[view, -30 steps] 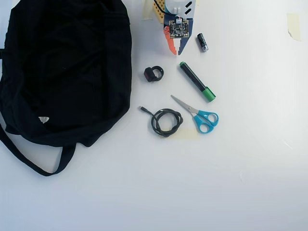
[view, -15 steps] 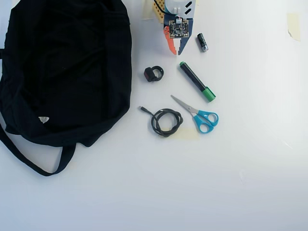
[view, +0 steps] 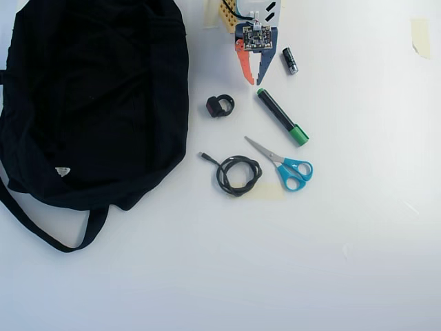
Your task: Put the bike light into the black bag
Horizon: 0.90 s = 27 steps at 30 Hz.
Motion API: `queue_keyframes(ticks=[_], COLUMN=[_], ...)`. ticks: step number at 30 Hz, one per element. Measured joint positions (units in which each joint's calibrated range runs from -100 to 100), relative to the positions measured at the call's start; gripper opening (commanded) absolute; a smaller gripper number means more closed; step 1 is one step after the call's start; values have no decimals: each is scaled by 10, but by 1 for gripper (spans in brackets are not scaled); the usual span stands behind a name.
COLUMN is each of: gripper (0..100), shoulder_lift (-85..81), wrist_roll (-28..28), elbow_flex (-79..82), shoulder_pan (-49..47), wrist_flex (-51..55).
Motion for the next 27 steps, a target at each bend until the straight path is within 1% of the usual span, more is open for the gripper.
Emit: queue_keyframes(ticks=[6, 11, 15, 19, 24, 27], gripper=[2, 2, 2, 2, 2, 2], shoulder_lift=[129, 247, 357, 477, 623, 702], wrist_roll=[-1, 0, 0, 1, 1, 14], elbow_flex=[-62, -111, -174, -287, -453, -547], shoulder_pan=[-1, -26, -22, -24, -17, 1], wrist_flex=[-252, -482, -615, -648, -653, -642])
